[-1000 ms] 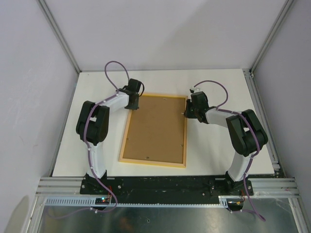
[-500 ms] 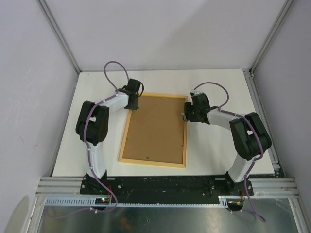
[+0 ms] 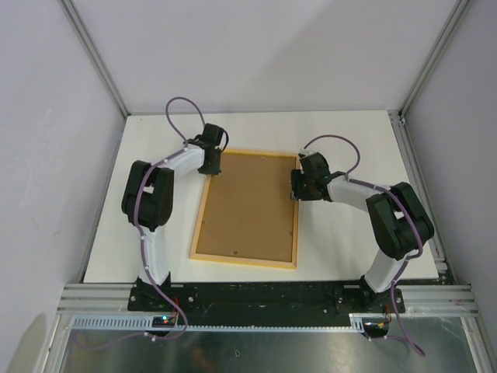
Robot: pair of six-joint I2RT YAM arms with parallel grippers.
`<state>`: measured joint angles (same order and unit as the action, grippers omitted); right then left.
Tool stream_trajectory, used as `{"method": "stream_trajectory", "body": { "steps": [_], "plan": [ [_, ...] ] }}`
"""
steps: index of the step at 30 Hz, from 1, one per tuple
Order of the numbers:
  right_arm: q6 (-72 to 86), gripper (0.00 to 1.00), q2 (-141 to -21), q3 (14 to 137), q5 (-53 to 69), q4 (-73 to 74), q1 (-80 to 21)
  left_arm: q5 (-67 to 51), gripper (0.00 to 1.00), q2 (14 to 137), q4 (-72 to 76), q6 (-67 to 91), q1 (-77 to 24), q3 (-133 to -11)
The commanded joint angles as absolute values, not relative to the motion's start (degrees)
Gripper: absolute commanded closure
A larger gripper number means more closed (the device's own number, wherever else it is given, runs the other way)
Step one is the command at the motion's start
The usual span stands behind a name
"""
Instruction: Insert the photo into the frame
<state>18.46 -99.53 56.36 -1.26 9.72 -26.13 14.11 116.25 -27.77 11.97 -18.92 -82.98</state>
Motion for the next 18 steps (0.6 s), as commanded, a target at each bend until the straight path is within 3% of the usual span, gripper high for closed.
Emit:
{"method": "stream_trajectory", "body": {
  "steps": [1, 18],
  "plan": [
    [19.71, 0.44, -95.42, 56.06, -3.19, 12.72, -26.69, 11.73, 1.00, 119.37, -30.00, 10.56, -18.37, -85.94],
    [20.42, 0.41, -85.78, 54.28, -2.29, 11.68, -24.38, 2.72, 1.00, 120.19, -24.62, -0.59, -24.79, -87.12]
  ]
}}
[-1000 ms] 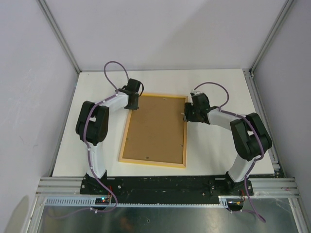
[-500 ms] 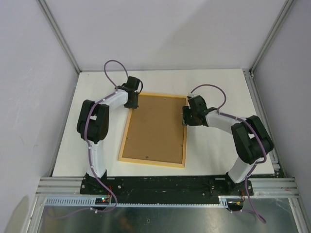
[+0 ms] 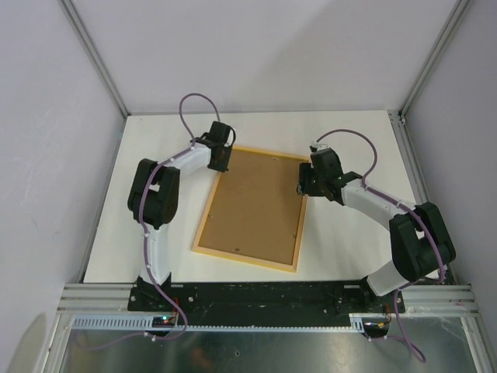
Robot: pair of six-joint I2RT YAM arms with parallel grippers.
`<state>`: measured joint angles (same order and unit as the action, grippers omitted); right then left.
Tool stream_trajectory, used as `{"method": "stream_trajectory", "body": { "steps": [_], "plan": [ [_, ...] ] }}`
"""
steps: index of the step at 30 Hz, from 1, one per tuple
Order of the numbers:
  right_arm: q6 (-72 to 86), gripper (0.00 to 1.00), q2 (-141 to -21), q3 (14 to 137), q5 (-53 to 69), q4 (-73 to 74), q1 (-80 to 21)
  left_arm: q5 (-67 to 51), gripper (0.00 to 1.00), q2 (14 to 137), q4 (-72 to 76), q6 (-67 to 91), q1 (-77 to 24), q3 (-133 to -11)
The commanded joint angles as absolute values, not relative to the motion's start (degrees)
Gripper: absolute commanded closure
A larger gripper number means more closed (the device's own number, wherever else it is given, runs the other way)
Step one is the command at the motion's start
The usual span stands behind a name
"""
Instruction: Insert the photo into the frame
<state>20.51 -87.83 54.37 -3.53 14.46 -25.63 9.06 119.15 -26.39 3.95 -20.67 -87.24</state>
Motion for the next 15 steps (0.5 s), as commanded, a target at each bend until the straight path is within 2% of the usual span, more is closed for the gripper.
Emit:
{"method": "stream_trajectory", "body": {
  "steps": [1, 7, 12, 13, 15],
  "plan": [
    [20.36, 0.40, -85.74, 54.30, -2.07, 11.20, -24.23, 1.89, 1.00, 120.26, -24.35, -1.22, -25.32, -87.02],
    [20.15, 0.40, -86.09, 54.36, -1.46, 10.42, -23.29, 0.58, 1.00, 120.63, -23.25, -1.21, -27.48, -88.52],
    [20.12, 0.40, -85.88, 54.26, -1.53, 11.21, -22.40, 4.28, 0.99, 119.96, -23.37, 3.41, -27.30, -91.84],
    [20.08, 0.40, -85.74, 54.25, -1.60, 11.36, -22.32, 5.00, 0.97, 119.30, -23.46, 4.56, -26.97, -92.33],
    [19.96, 0.40, -85.42, 54.30, -1.76, 11.59, -22.26, 5.93, 0.86, 117.72, -23.95, 9.16, -26.14, -92.71]
  ]
}}
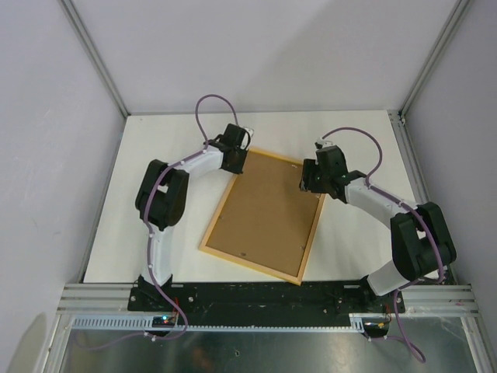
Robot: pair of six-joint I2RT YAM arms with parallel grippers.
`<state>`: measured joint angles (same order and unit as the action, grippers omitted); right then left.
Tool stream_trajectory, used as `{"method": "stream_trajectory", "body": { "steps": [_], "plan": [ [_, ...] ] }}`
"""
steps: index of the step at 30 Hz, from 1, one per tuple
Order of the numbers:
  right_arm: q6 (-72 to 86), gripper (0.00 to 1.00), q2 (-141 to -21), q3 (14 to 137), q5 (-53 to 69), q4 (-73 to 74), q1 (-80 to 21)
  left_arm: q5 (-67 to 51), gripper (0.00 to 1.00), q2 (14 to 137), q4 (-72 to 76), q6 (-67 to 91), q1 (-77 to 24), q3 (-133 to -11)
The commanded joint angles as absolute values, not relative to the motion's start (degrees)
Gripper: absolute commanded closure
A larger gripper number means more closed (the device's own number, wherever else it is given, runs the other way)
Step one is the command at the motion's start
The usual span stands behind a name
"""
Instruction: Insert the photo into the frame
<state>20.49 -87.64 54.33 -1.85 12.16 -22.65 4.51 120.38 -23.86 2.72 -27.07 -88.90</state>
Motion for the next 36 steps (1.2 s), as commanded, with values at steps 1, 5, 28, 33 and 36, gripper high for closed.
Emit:
{"method": "stream_trajectory", "body": {
  "steps": [1, 5, 28, 33, 36],
  "plan": [
    [19.91, 0.40, -85.21, 54.26, -1.80, 11.64, -22.25, 6.00, 0.83, 116.87, -24.59, 11.26, -25.60, -92.63],
    [19.77, 0.39, -84.47, 54.31, -1.93, 11.77, -22.01, 8.02, 0.69, 111.73, -28.16, 22.35, -23.05, -89.71],
    [20.42, 0.39, -83.85, 54.25, 1.09, 11.42, -21.49, 4.82, 0.37, 56.11, -39.62, 69.75, -23.05, -38.87],
    [20.70, 0.40, -84.71, 54.31, 1.02, 11.41, -21.51, 5.04, 0.32, 50.88, -45.01, 74.81, -25.66, -34.13],
    [21.02, 0.40, -85.27, 54.29, 0.94, 11.15, -21.65, 4.82, 0.31, 49.44, -46.25, 76.92, -26.60, -32.52]
  ]
}}
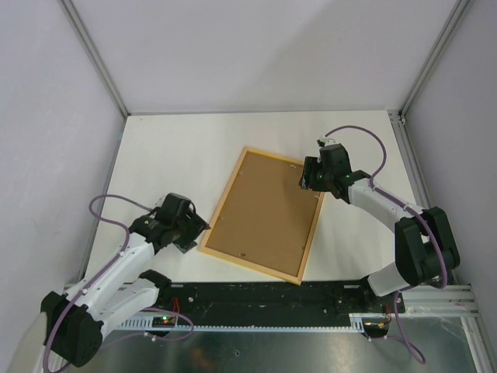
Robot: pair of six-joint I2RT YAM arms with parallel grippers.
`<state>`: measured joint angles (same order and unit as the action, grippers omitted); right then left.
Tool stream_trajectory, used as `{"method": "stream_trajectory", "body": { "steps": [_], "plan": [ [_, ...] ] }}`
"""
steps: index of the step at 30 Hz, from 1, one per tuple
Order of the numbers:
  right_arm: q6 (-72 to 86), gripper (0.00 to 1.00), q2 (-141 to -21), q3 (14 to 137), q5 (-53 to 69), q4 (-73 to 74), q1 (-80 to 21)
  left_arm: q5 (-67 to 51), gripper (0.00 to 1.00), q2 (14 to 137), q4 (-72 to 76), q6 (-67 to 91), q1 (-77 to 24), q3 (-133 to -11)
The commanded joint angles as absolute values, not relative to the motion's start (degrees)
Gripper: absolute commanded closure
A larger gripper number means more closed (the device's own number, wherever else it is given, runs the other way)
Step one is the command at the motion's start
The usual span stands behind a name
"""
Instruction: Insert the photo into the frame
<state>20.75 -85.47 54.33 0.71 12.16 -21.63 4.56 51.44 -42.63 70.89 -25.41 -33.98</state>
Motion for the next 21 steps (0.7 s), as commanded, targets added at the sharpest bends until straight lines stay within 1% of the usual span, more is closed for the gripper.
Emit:
{"method": "stream_trajectory", "body": {
  "steps": [1, 10, 21],
  "plan": [
    [21.15, 0.40, -85.40, 54.30, 0.95, 11.02, -21.72, 4.69, 0.31, 49.42, -46.42, 77.61, -26.97, -32.17],
    [21.66, 0.40, -85.71, 54.27, 0.47, 11.00, -21.88, 5.90, 0.34, 52.49, -46.46, 85.91, -30.72, -30.09],
    [22.06, 0.41, -85.87, 54.31, 0.82, 10.66, -22.05, 6.23, 0.47, 55.47, -43.05, 87.52, -31.49, -27.78]
  ]
}}
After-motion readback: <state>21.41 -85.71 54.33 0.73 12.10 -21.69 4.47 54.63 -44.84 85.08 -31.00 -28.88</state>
